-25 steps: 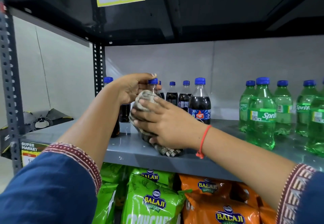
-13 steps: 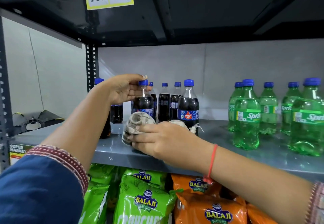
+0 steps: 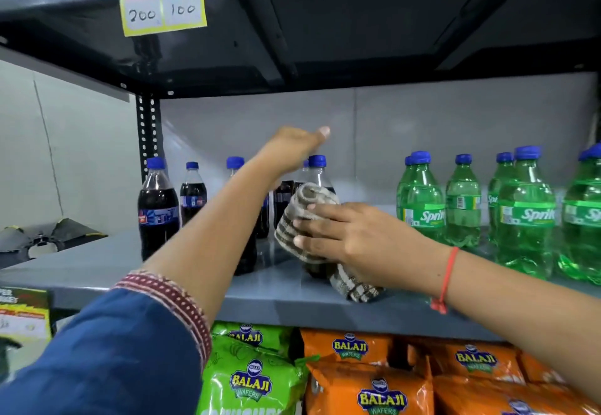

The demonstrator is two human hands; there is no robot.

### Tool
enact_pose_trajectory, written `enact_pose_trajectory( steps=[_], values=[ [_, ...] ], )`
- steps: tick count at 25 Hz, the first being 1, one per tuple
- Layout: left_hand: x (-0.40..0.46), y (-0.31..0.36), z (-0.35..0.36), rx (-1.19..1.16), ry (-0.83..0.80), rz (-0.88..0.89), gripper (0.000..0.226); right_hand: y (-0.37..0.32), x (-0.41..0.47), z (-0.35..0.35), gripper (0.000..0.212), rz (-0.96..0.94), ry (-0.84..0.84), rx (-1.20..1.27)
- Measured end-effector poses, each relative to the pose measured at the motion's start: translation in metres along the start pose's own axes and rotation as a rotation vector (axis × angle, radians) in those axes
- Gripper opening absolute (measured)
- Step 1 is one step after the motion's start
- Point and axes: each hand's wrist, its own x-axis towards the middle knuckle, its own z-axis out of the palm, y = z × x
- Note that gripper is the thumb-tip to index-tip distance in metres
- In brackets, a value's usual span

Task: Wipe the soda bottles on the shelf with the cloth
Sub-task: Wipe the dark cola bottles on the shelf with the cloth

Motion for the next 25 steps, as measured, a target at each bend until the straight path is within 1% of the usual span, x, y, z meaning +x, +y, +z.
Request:
enact_pose_trajectory(
  steps=[1, 3, 6, 8, 10, 12, 14, 16, 20, 21, 23, 25],
  values=[
    [0.002, -0.007, 0.004, -0.123, -0.061, -0.044, 0.033, 0.001, -0.001, 0.005, 0.021, 0.015, -0.003, -0.034],
    [0.005, -0.015, 0.008, -0.322, -0.106, -0.069, 0.023, 0.002, -0.001, 0.013, 0.026, 0.046, -0.038, -0.066],
    [0.009, -0.020, 0.006, -0.456, -0.143, -0.106, 0.019, 0.010, 0.008, 0.021, 0.026, 0.008, -0.015, -0.144],
    [0.011, -0.022, 0.003, -0.527, -0.187, -0.159, 0.019, 0.018, 0.014, 0.024, 0.039, 0.038, 0.012, -0.210],
    [0.009, -0.021, 0.002, -0.525, -0.217, -0.170, 0.020, 0.020, 0.013, 0.031, 0.049, 0.036, 0.023, -0.276],
    [0.007, -0.020, 0.002, -0.497, -0.226, -0.146, 0.021, 0.020, 0.008, 0.035, 0.052, -0.038, 0.050, -0.346],
    [0.005, -0.016, 0.002, -0.529, -0.224, -0.169, 0.021, 0.022, 0.004, 0.033, 0.050, -0.036, 0.072, -0.360],
    [0.005, -0.015, 0.002, -0.500, -0.222, -0.151, 0.022, 0.021, 0.006, 0.030, 0.044, -0.061, 0.072, -0.312],
    [0.003, -0.014, -0.001, -0.433, -0.233, -0.128, 0.023, 0.003, 0.023, 0.035, 0.034, -0.117, 0.089, -0.048],
    [0.003, -0.014, -0.002, -0.427, -0.233, -0.127, 0.023, 0.002, 0.026, 0.037, 0.033, -0.149, 0.066, -0.035],
    [0.003, -0.015, -0.002, -0.420, -0.234, -0.128, 0.023, 0.009, 0.029, 0.039, 0.041, -0.246, 0.008, -0.155],
    [0.004, -0.015, -0.002, -0.429, -0.247, -0.127, 0.023, 0.018, 0.028, 0.038, 0.047, -0.294, 0.011, -0.265]
  ],
)
